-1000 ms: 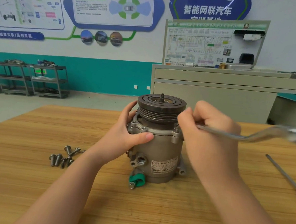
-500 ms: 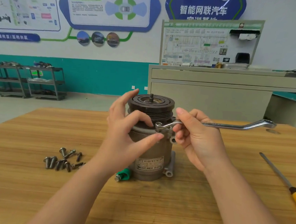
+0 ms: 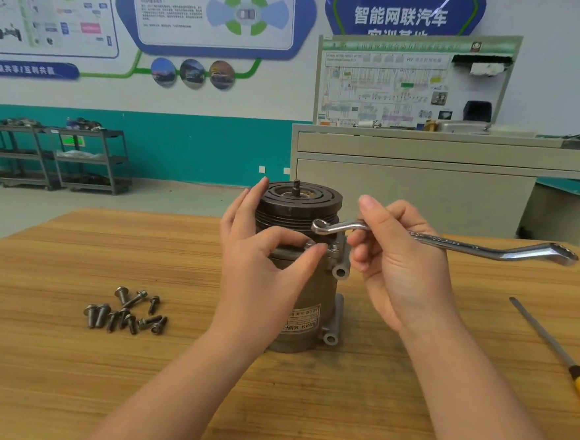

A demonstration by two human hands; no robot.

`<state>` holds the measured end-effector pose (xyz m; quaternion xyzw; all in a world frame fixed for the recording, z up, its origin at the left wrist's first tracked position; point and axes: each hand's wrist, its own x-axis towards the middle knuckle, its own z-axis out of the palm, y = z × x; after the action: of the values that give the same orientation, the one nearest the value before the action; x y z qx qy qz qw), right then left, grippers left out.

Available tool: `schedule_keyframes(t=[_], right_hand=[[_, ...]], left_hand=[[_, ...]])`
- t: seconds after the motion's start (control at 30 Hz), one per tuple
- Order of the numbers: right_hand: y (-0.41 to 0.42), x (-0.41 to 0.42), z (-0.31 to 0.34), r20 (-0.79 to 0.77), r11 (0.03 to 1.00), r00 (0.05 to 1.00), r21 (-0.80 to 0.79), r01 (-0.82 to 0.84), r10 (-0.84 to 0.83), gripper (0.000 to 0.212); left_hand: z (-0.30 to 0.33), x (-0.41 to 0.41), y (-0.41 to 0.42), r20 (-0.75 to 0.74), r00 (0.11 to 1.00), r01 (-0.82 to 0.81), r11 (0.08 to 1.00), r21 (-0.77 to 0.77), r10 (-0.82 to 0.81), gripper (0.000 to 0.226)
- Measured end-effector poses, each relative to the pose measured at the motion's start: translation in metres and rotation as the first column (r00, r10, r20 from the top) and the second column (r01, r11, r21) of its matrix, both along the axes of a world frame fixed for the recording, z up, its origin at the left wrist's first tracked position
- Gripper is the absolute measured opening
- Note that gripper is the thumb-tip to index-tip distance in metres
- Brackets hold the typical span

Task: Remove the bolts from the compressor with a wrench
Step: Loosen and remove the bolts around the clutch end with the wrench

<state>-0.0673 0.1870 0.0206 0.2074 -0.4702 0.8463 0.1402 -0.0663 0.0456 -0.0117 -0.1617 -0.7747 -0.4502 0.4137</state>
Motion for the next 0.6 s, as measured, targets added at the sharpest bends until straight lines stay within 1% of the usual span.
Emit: schedule_keyframes(t=[0.07,0.17,0.2,0.27,0.37,0.4,0.43,0.47,0.5,0.53,0.57,0.6], right_hand=[[0.001,0.000,0.000,0.018,0.999,1.000,-0.045,0.012,-0.011,0.030],[0.003,-0.002,-0.002,0.037,0.996,0.998,-0.066,0.057,-0.054,0.031],[0.003,-0.003,-0.003,0.027,0.995,0.995,-0.045,0.093,-0.092,0.032],[0.002,-0.002,-0.005,-0.037,0.976,0.977,0.058,0.212,-0.210,0.036],[-0.004,0.003,-0.008,-0.184,0.889,0.910,0.213,0.405,-0.371,0.039],[-0.007,0.007,-0.008,-0.218,0.852,0.882,0.242,0.464,-0.419,0.039],[-0.011,0.009,-0.008,-0.251,0.807,0.845,0.263,0.528,-0.471,0.040],[-0.014,0.012,-0.009,-0.282,0.761,0.808,0.281,0.585,-0.517,0.041],[-0.017,0.014,-0.010,-0.312,0.727,0.774,0.277,0.629,-0.551,0.042],[-0.019,0.017,-0.009,-0.328,0.703,0.747,0.263,0.660,-0.579,0.044],[-0.022,0.019,-0.009,-0.342,0.684,0.720,0.240,0.689,-0.605,0.046],[-0.024,0.021,-0.008,-0.353,0.673,0.705,0.232,0.702,-0.615,0.047]], left_hand=[[0.000,0.000,0.004,-0.026,0.999,-0.028,0.999,0.034,0.029,0.012],[0.000,-0.002,0.007,-0.053,0.996,-0.071,0.997,0.020,0.072,0.020],[0.001,-0.002,0.006,-0.043,0.996,-0.073,0.997,0.004,0.074,0.024],[0.004,-0.001,-0.001,-0.043,0.998,-0.051,0.998,-0.023,0.050,0.036],[0.008,-0.005,-0.023,-0.071,0.997,-0.004,1.000,-0.021,0.003,0.053],[0.009,-0.009,-0.032,-0.034,0.999,0.016,1.000,-0.010,-0.016,0.065],[0.009,-0.014,-0.041,0.052,0.997,0.064,0.998,0.009,-0.065,0.085],[0.009,-0.019,-0.048,0.168,0.974,0.148,0.988,0.046,-0.154,0.108],[0.007,-0.024,-0.054,0.272,0.929,0.238,0.968,0.077,-0.250,0.127],[0.006,-0.027,-0.057,0.342,0.881,0.318,0.944,0.089,-0.328,0.134],[0.005,-0.029,-0.057,0.372,0.849,0.373,0.924,0.081,-0.375,0.130],[0.002,-0.031,-0.056,0.369,0.839,0.402,0.913,0.073,-0.399,0.116]])
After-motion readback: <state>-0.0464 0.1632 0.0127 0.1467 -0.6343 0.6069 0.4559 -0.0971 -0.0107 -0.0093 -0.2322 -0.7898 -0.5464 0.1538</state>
